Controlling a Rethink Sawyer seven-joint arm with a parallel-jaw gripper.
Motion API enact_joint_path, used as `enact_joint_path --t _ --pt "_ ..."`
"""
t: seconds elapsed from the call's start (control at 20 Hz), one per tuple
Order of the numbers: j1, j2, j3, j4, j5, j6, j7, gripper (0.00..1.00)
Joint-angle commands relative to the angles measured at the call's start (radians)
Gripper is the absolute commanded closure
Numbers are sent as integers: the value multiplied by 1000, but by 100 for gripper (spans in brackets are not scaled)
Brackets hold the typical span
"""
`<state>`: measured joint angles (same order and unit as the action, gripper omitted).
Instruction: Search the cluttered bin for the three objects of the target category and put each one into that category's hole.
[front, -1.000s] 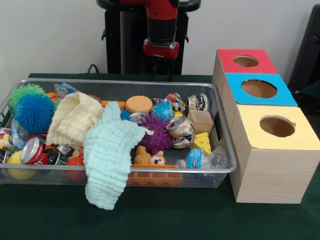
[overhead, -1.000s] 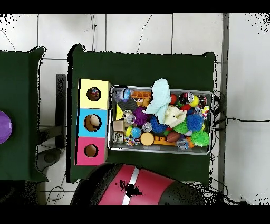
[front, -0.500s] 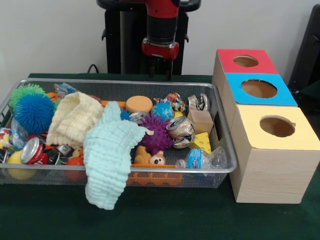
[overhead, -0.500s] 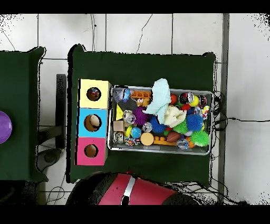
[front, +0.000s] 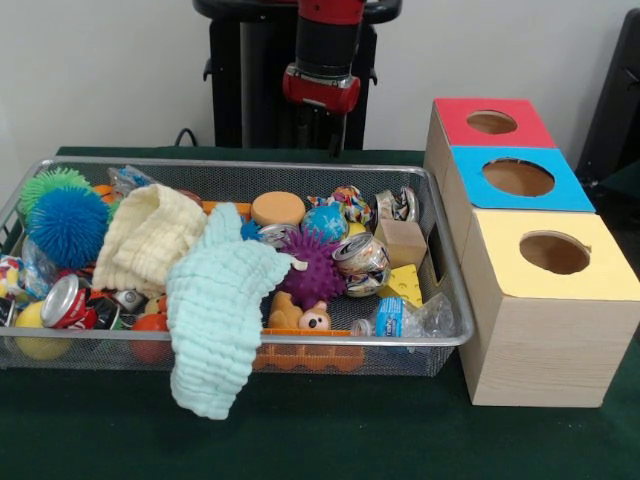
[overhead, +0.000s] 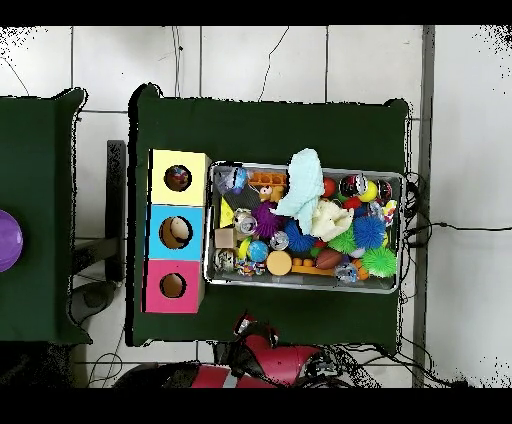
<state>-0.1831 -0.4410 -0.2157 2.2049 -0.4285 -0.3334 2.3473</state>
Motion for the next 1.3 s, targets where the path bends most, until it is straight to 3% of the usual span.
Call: enact_joint_path --t 0.05,0.3,0.8,1.3 --pt "-16 56 104 -131 70 0 120 0" --pt "-6 65 101 -134 84 -18 127 0" --pt "-35 23 131 -150 77 57 103 0" --pt "-95 -53 220 -181 111 250 68 0"
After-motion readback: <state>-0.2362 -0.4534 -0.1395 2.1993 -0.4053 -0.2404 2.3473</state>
